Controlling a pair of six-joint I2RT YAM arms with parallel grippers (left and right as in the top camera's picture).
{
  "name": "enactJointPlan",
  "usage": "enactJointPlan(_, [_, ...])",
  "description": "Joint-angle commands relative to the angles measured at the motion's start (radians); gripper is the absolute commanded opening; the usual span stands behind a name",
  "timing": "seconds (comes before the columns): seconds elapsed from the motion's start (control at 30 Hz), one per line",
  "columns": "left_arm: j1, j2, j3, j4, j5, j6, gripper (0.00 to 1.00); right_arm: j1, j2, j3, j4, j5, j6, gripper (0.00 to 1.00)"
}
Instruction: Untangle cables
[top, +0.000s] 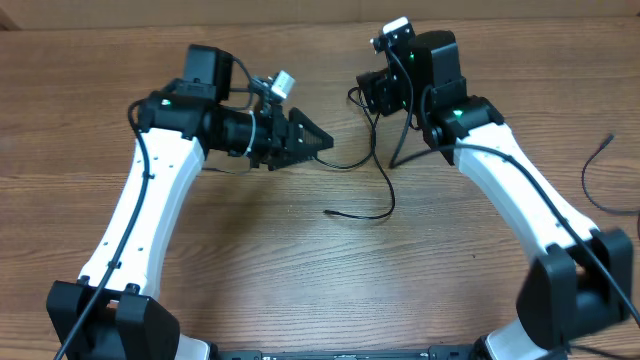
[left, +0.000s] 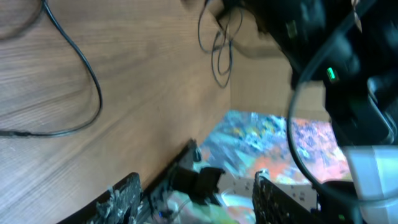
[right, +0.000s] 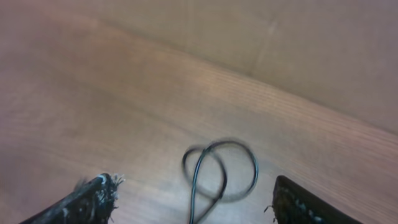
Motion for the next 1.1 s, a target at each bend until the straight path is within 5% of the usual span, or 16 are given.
enactJointPlan(0.0, [-0.045, -0.027, -0.003, -0.018, -0.009, -0.031, 0.57, -0.039, 0.088, 0.021, 0.091, 0.025, 0.115, 0.71])
enactJointPlan(0.13, [-0.088, -0.027, -0.003, -0.022, -0.01, -0.05, 0.57, -0.082, 0.196, 0.021, 0.204, 0.025, 0.318, 0.52])
enactJointPlan(0.27, [-0.097, -0.027, -0.003, 0.002, -0.009, -0.102, 0.56, -0.096, 0.301, 0.021, 0.264, 0.024, 0.435, 0.5])
enactJointPlan(1.0, [-0.093, -0.027, -0.003, 0.057, -0.01, -0.098, 0.59, -0.022, 0.511, 0.023, 0.356, -0.031, 0.436, 0.59])
enactJointPlan(1.03, [-0.093, -0.027, -0.003, 0.057, -0.01, -0.097, 0.58, -0.017, 0.519, 0.023, 0.37, -0.052, 0.436, 0.54])
enactJointPlan(1.07, [-0.093, -0.027, -0.003, 0.057, -0.01, -0.097, 0.59, -0.013, 0.523, 0.023, 0.381, -0.066, 0.436, 0.36])
